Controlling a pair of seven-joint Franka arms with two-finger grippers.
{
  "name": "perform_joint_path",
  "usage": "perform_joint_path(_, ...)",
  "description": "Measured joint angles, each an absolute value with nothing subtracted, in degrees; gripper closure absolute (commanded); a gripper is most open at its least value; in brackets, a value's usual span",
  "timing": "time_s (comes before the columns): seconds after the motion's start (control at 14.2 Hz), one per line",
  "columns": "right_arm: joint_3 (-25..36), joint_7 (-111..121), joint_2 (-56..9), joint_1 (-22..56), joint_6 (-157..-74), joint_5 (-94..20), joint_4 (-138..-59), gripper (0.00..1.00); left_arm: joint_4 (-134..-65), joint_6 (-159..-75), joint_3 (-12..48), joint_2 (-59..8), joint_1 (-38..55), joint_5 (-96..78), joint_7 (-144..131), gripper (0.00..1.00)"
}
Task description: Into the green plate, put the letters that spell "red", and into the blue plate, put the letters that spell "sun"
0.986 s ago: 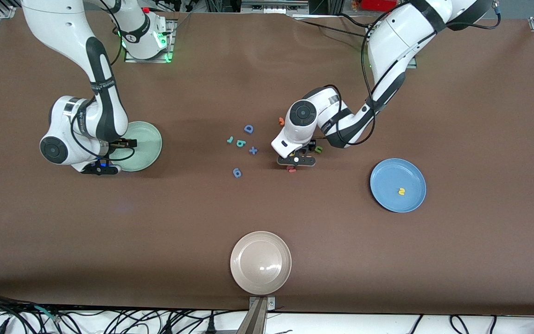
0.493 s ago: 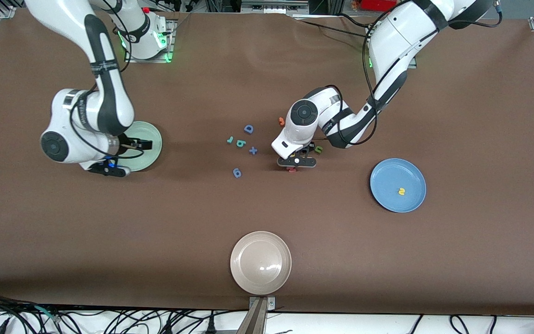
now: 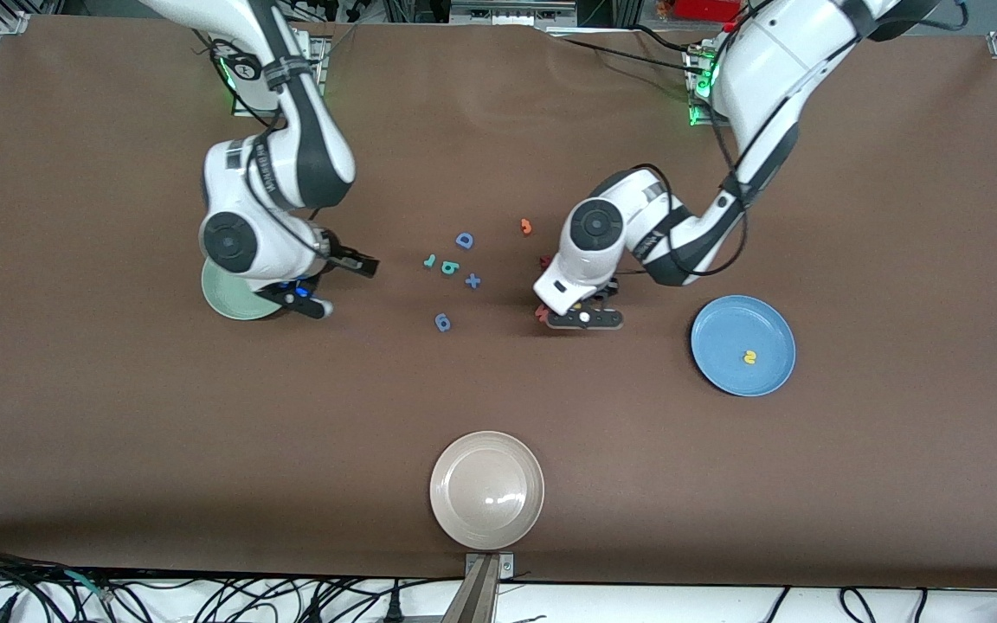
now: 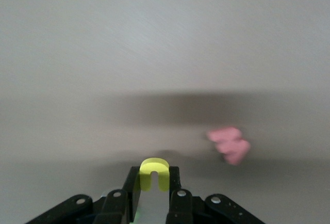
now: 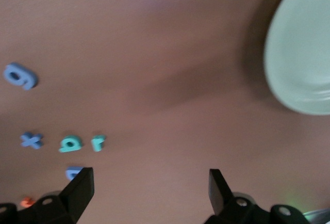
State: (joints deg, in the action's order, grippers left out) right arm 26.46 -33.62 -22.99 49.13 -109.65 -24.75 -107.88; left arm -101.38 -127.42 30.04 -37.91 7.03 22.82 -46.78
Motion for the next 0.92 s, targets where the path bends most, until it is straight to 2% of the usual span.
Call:
perform_joint_path(0.42,20.2,-45.5,-25.2,50.4,-119.2,-24.8,-107.4,0.02,-101.4,-119.7,30.0,-33.8,-1.9,22.8,-33.4,0.95)
perform_joint_path(0.92,19.7,-47.5,-32.6,56.6,-125.8,-24.9,-107.5,0.02,-101.9,-118.0,29.8,-32.8,-16.9,22.8,-12.8,0.94)
